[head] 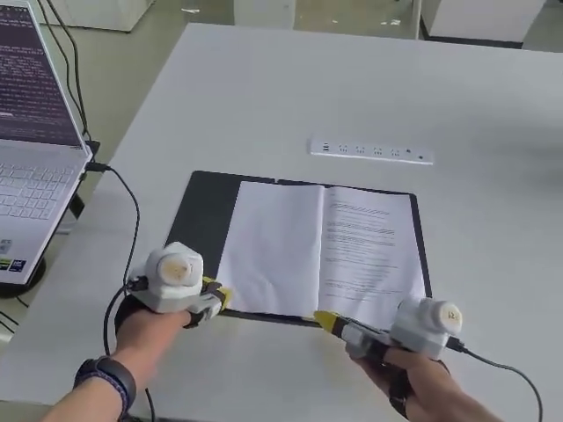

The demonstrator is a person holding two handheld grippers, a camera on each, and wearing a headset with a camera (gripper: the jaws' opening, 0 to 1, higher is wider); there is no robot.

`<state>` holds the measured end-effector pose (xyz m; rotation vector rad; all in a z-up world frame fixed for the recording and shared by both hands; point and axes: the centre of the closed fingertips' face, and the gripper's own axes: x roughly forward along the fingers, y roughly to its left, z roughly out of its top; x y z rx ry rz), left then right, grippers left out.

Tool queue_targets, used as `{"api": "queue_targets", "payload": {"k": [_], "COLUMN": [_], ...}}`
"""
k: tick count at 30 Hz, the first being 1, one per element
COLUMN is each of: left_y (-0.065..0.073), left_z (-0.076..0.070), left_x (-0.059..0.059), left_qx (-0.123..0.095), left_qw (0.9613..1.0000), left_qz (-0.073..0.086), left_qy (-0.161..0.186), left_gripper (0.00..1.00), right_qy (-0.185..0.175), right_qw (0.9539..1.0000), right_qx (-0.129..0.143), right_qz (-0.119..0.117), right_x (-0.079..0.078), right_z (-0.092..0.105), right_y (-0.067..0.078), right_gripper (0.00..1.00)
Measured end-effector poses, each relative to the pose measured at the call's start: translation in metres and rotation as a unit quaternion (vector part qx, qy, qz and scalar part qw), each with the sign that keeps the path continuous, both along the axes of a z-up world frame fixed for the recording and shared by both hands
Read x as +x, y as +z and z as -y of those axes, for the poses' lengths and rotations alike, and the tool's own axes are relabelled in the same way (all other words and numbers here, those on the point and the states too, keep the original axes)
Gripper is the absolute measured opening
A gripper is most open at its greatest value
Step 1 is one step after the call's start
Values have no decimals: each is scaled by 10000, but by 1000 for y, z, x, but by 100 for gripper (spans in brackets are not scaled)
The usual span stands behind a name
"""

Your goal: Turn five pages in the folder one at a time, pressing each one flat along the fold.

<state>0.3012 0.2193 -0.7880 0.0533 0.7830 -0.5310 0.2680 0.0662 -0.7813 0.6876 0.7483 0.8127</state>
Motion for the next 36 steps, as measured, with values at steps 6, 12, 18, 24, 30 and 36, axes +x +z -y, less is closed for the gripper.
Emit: {"api": "queue_targets", "payload": {"k": [6, 12, 18, 24, 30, 36], "left_y": [13, 27, 36, 50, 64, 77], "left_z": [-2, -2, -6, -12, -12, -13], "left_x": [-4, -11, -16, -21, -31, -35], "left_qx": [-6, -63, -14, -65, -13, 19], "left_qw": [9999, 9998, 9998, 9994, 9992, 9984], "left_qz": [96, 163, 192, 295, 381, 524], "left_qy": [30, 64, 50, 166, 138, 212], "left_gripper": [18, 22, 28, 32, 39, 44], "right_qy": [17, -101, -63, -125, -423, -624], "right_qw": [9993, 9974, 9943, 9905, 9850, 9798], "right_qx": [-292, -565, -833, -1081, -1274, -1420], "right_qz": [211, 437, 668, 842, 1083, 1264], "right_x": [4, 7, 4, 3, 2, 1], "right_z": [17, 39, 60, 81, 108, 128], "right_y": [6, 14, 21, 31, 45, 60], "right_gripper": [12, 23, 34, 42, 48, 56]}}
